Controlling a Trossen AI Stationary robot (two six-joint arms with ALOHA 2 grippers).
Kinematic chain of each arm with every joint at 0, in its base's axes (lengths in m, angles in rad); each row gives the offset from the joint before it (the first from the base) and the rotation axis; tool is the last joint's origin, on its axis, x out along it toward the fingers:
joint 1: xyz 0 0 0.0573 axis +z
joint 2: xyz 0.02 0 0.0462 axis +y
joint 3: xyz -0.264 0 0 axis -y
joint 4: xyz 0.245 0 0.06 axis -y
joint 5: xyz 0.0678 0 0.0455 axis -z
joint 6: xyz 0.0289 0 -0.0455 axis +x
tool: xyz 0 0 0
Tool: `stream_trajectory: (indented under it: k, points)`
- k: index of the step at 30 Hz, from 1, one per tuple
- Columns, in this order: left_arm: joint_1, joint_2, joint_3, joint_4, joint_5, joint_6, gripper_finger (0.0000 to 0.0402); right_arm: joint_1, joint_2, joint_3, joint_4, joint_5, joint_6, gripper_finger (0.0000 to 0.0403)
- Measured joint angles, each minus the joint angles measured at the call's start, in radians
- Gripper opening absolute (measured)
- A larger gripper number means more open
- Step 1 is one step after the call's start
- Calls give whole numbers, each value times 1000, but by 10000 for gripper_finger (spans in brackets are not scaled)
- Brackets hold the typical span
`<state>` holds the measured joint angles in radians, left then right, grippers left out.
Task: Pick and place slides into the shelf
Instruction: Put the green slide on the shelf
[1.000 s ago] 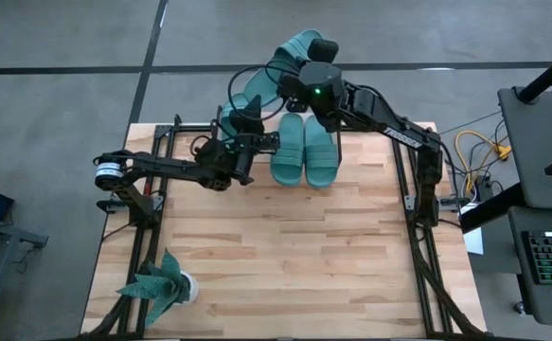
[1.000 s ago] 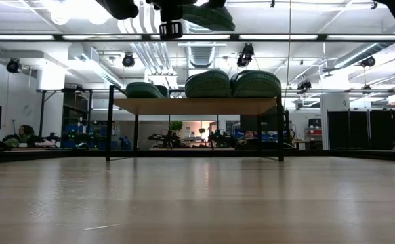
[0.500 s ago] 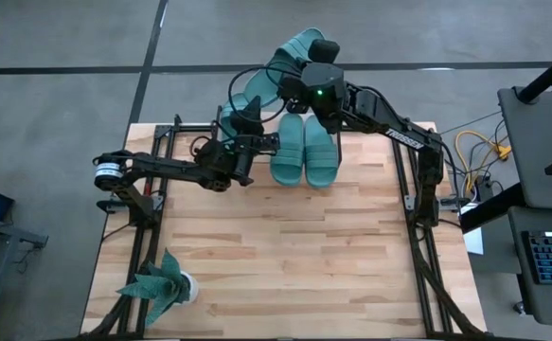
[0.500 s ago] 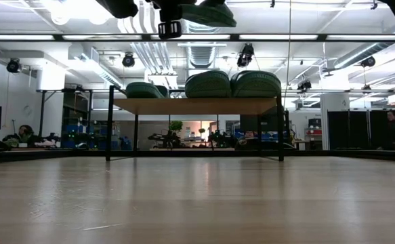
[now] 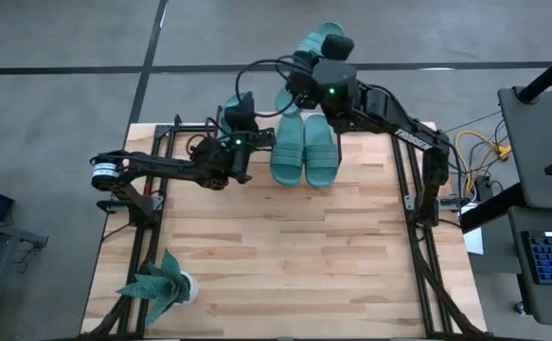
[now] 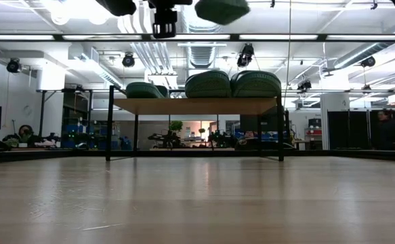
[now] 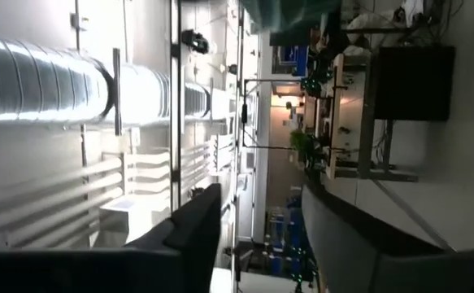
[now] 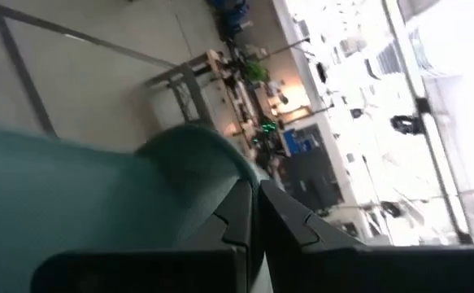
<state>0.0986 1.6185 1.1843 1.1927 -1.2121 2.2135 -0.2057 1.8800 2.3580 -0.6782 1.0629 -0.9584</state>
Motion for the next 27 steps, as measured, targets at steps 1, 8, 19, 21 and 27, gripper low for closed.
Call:
stream_trajectory:
  k: [1,8,19,21,27]
  points:
    - [0,-5,0,0,-7,0,169,4,-2,1,1,16,-4,8]
    - [0,-69,-7,8,-39,-8,215,45,2,0,-9,18,-3,8]
    - [-5,-265,-43,-8,-40,-114,217,83,-52,-2,-197,-118,162,8]
    - [-9,-304,-65,-34,-35,-164,217,83,-67,-1,-222,-193,204,8]
    - [-12,-410,-184,-144,31,-335,217,83,-77,-3,-231,-308,226,8]
